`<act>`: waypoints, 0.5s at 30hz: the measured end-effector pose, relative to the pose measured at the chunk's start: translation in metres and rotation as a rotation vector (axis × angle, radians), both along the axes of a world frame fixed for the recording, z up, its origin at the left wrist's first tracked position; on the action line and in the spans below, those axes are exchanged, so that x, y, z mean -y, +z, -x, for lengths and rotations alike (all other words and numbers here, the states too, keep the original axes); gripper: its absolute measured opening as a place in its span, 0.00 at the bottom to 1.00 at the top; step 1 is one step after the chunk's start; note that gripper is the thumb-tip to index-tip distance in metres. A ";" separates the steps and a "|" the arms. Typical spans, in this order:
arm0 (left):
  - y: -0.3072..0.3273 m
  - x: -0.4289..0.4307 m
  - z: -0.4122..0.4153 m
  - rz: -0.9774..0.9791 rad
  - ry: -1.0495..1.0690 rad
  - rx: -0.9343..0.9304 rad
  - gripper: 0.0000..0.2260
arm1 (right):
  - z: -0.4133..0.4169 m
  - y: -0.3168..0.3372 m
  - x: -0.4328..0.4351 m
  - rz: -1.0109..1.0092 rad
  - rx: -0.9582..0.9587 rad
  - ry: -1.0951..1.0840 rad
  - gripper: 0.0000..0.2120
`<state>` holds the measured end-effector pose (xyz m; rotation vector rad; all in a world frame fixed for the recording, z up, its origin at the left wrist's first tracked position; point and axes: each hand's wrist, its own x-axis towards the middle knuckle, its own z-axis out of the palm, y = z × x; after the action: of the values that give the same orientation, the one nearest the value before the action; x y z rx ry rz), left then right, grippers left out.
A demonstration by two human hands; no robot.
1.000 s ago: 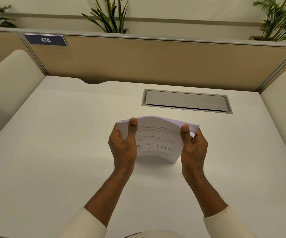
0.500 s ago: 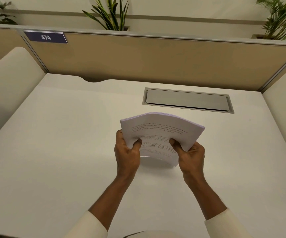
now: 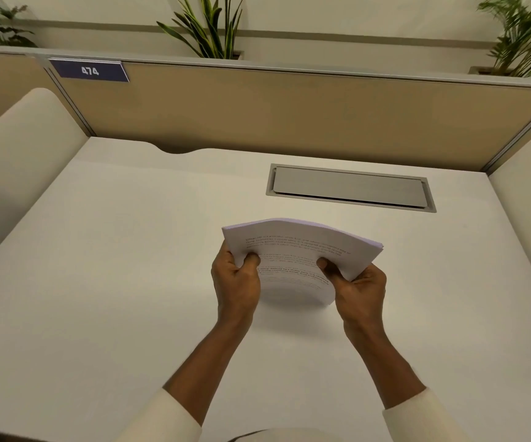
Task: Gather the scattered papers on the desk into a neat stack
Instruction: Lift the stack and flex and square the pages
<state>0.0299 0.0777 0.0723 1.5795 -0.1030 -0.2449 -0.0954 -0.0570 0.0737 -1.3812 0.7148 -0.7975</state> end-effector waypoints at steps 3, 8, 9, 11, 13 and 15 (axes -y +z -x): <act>0.000 -0.003 0.000 -0.009 -0.004 0.045 0.16 | 0.003 0.002 0.000 0.019 0.004 0.002 0.19; -0.003 -0.003 0.000 0.008 -0.036 0.010 0.18 | 0.005 -0.001 0.000 0.003 0.030 -0.007 0.21; -0.003 -0.002 0.001 0.014 -0.036 -0.003 0.17 | 0.003 0.000 -0.001 -0.004 0.028 -0.005 0.21; -0.001 0.001 0.001 0.032 -0.034 -0.027 0.16 | 0.001 0.001 -0.003 -0.007 0.025 -0.009 0.21; 0.001 0.003 0.001 0.043 -0.040 -0.033 0.15 | -0.001 0.003 -0.003 -0.007 0.034 -0.017 0.21; 0.005 0.002 0.000 0.035 -0.038 -0.033 0.16 | -0.001 0.004 -0.001 -0.006 0.039 -0.014 0.21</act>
<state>0.0295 0.0752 0.0768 1.5393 -0.1113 -0.2967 -0.0944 -0.0556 0.0781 -1.3534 0.6970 -0.8308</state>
